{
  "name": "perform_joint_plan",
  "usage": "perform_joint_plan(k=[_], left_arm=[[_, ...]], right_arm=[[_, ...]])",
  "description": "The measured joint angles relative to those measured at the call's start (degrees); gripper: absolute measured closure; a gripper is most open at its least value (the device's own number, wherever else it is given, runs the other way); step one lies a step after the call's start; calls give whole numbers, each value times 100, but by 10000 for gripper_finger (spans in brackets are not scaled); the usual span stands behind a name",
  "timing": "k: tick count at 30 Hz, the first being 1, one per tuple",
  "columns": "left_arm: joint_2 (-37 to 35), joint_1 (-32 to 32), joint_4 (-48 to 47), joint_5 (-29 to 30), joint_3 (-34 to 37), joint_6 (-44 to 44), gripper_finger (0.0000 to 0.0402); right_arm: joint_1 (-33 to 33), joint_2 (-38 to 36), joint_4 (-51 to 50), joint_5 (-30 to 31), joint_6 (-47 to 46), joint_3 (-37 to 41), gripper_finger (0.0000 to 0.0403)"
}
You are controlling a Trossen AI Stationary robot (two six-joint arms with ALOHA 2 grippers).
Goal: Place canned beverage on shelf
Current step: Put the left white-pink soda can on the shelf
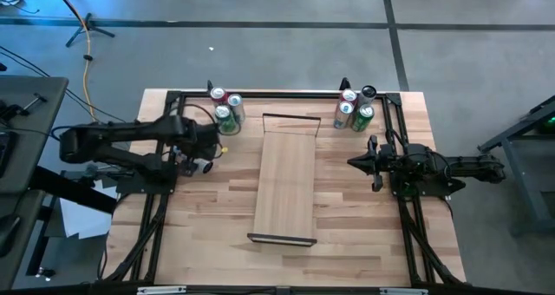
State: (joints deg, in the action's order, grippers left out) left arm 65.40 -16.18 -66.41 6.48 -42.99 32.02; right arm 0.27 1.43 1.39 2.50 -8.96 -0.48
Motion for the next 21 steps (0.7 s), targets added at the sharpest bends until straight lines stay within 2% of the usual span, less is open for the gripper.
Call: perform_joint_plan(k=[3,8,13,21], left_arm=[[32,14,85,182,156,167,92],[68,-81,492,116,452,307,92],[345,-110,716,405,789,383,92],[864,-108,1372,444,1042,340,92]], right_arm=[[1,0,0,0,0,0,402],[0,0,0,2,1,-1,402],[0,0,0,4,1,0,402],[1,0,-1,22,1,0,402]])
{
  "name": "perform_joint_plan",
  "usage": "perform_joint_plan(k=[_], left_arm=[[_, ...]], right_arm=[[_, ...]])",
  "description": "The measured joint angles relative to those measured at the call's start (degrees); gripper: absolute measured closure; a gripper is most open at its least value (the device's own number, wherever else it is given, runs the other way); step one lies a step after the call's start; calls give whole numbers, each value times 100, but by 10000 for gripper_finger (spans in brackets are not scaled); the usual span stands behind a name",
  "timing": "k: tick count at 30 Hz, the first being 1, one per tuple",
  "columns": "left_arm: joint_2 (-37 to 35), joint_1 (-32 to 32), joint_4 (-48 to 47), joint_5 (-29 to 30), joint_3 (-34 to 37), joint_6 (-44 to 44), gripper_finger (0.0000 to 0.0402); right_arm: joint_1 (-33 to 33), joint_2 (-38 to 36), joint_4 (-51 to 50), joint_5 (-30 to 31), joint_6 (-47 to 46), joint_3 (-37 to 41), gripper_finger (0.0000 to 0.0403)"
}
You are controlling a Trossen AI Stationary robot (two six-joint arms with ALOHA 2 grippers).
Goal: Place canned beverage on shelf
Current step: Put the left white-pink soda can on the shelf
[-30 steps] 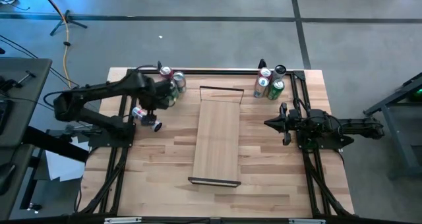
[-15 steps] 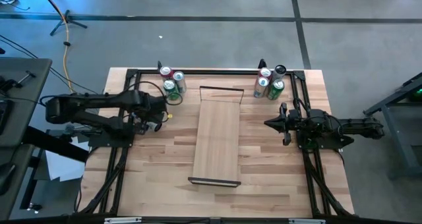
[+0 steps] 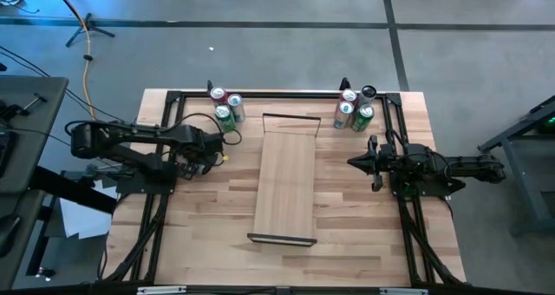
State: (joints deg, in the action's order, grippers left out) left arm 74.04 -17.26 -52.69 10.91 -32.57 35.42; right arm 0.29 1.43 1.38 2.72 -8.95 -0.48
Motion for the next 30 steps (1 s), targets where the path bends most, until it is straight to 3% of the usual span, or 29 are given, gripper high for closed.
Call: perform_joint_plan(k=[7,15,19,24,30], left_arm=[[310,0,44,0,13,-19,102],[163,9,32,28,17,34,204],[63,7,-136,7,-78,-101,208],[-63,2,-549,-203,-625,-372,208],[-404,2,-1187,-877,-1825,-941,208]], right_arm=[[-1,0,-1,-2,0,-1,402],[-1,0,1,-4,0,-1,402],[-1,1,0,-7,0,-1,402],[-1,2,-1,-9,0,-1,402],[1,0,1,-24,0,0,402]])
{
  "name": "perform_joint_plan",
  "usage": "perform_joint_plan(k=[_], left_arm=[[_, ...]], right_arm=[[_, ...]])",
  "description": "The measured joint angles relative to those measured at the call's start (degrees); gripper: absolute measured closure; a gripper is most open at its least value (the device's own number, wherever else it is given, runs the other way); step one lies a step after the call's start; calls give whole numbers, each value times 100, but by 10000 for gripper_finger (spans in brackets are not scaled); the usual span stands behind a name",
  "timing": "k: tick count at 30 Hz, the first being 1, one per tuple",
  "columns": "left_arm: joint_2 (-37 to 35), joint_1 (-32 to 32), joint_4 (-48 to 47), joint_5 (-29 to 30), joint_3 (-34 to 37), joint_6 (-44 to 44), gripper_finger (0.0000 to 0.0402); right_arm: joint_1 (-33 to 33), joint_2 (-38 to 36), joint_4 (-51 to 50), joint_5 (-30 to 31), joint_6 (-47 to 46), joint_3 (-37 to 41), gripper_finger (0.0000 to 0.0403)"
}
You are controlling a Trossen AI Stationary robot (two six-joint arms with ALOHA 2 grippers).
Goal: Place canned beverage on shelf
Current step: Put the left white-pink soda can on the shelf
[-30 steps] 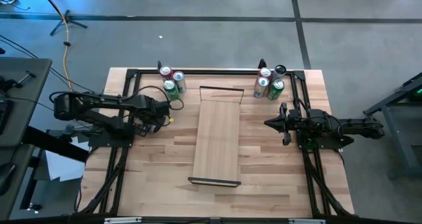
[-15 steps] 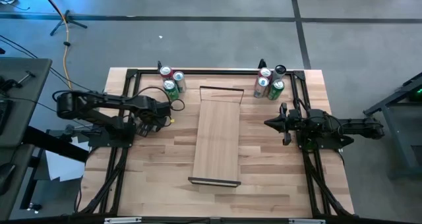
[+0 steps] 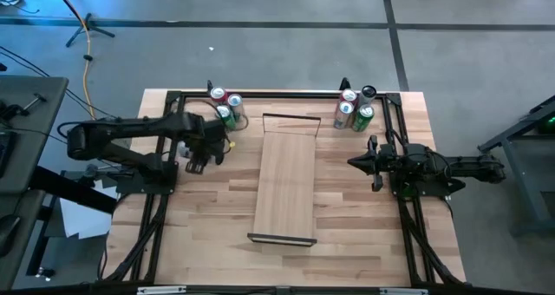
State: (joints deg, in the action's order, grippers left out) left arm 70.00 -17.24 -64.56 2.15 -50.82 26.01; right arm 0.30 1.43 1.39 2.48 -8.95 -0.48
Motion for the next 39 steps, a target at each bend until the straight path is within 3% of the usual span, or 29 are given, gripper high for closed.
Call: perform_joint_plan(k=[4,8,14,19,22,39], left_arm=[[-470,1,-46,-947,-812,-899,208],[-1141,7,928,-1544,-1069,-2264,208],[-2142,15,3591,-1049,-481,-3822,208],[-2418,90,5822,-160,369,-4173,208],[-2266,143,6671,139,714,-4151,209],[-1869,149,7001,76,606,-4192,209]], right_arm=[[-2,1,-1,1,-1,0,402],[-2,0,0,2,0,-1,402],[-2,0,0,4,0,-1,402],[0,2,0,4,0,1,402],[0,0,0,7,0,0,402],[-2,1,-1,22,0,0,402]])
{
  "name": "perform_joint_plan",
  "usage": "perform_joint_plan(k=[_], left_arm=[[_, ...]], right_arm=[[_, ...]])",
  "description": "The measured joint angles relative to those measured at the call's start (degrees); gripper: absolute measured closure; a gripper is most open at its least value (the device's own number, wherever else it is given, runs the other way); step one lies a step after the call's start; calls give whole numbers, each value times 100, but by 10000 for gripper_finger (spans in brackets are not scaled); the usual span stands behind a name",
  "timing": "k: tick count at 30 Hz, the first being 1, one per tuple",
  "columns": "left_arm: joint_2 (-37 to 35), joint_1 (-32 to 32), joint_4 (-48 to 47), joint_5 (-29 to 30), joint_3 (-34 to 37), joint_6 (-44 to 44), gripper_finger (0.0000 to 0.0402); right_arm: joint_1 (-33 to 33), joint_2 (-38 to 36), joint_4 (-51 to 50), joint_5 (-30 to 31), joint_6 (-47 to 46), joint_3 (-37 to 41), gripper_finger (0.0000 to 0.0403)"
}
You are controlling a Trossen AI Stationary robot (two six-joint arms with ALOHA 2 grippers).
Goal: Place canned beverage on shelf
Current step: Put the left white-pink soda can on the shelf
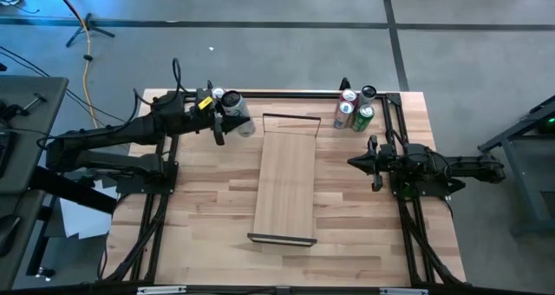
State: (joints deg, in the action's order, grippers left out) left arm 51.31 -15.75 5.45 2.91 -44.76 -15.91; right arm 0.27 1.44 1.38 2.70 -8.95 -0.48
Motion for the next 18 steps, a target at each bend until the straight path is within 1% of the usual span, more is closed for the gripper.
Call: perform_joint_plan(k=[1,3,5,7,9,11,13,16,18], left_arm=[[0,-2,-2,12,-2,-5,209],[-4,-2,-40,19,-6,-21,209],[-4,-2,-124,29,-8,-57,209],[-4,-2,-183,55,-8,-107,209],[-4,-2,-183,67,-8,-148,209],[-4,-2,-170,67,-8,-151,209],[-4,9,-173,67,-8,-152,209],[-4,9,-169,69,-8,-152,209],[5,9,-167,46,-8,-151,209]], right_arm=[[0,1,44,41,24,1,402],[-1,58,661,463,-86,0,402],[-2,57,1677,791,-867,0,402],[0,45,2758,1307,-1453,1,402],[-2,47,3523,1814,-1787,1,402],[-2,45,4031,2253,-1944,-10,402],[-2,164,3969,2420,-2103,-156,402],[-2,688,3733,1933,-2358,-649,402],[0,1253,3202,1795,-2360,-1056,401]])
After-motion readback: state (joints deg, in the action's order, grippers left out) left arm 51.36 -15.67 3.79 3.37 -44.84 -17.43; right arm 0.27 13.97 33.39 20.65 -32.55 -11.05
